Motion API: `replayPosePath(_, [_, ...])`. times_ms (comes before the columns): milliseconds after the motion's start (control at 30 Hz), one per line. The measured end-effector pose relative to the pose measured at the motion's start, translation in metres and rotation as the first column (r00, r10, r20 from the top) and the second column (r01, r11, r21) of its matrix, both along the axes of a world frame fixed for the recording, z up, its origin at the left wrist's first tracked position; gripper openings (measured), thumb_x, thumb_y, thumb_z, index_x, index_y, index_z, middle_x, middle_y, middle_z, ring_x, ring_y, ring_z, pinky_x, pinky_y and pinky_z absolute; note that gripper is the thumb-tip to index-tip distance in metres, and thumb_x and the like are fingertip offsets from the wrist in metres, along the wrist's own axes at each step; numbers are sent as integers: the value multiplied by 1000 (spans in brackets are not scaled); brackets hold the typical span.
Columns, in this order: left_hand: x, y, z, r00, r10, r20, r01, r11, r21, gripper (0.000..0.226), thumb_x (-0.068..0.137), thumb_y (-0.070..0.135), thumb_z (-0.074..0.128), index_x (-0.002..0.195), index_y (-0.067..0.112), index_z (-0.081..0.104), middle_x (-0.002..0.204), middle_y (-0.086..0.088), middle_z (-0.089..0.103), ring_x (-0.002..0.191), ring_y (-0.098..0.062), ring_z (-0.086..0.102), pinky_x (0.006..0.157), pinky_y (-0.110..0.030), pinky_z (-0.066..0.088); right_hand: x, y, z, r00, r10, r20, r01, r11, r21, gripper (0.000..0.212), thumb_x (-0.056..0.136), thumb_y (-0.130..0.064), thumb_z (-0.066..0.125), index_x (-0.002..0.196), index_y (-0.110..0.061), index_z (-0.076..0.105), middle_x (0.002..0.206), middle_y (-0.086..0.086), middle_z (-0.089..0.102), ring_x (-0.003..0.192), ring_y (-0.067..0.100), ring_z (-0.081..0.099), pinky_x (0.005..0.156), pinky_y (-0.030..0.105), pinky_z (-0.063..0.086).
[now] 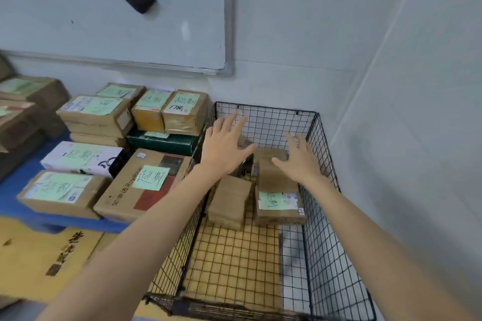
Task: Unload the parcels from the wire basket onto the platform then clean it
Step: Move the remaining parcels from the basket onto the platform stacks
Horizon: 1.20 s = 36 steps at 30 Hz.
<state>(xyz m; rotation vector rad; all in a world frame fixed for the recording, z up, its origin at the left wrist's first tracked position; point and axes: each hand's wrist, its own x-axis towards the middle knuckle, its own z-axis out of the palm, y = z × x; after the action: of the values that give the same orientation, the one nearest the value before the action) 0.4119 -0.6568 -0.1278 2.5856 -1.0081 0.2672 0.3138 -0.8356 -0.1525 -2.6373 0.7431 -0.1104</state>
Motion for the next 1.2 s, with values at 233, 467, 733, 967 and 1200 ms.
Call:
replayPosePath(233, [9,-34,-61,997,-11,-76,22,989,146,76,93,60,49,155,29,19,163,-2,16,148,-29,16,117,-47,19,5,-14,-49,994,-94,-59,99,991,90,89,90,-45,66,158,-30,10,165,11,2,151,33,13,117,56,25])
replayPosePath(467, [14,-60,-119,946,35,-321,20,986,165,79,92,58,52,156,31,14,163,-1,17,147,-29,19,115,-48,22,15,-34,-93,976,-197,-97,217,939,268,91,88,-31,71,158,-27,14,163,14,5,148,36,17,117,54,24])
replayPosePath(733, [20,-78,-161,871,22,-491,53,989,137,74,90,51,58,153,33,23,156,-3,35,138,-29,35,110,-47,31,26,-47,-125,963,-258,-81,270,904,330,83,88,-19,71,155,-24,22,153,14,23,136,33,37,106,42,41])
replayPosePath(967, [20,-85,-168,777,-82,-624,124,992,24,77,89,40,67,152,32,23,154,-2,35,134,-27,41,104,-46,44,29,-51,-137,950,-308,-47,302,869,392,75,91,-20,69,153,-20,28,149,11,36,132,29,43,100,36,42])
replayPosePath(1200, [16,-81,-153,745,-136,-653,60,989,-137,83,85,32,73,152,18,25,154,-7,30,136,-25,40,109,-38,39,29,-44,-119,939,-336,74,274,860,431,54,92,-20,67,140,-17,45,135,11,47,125,26,47,100,32,38])
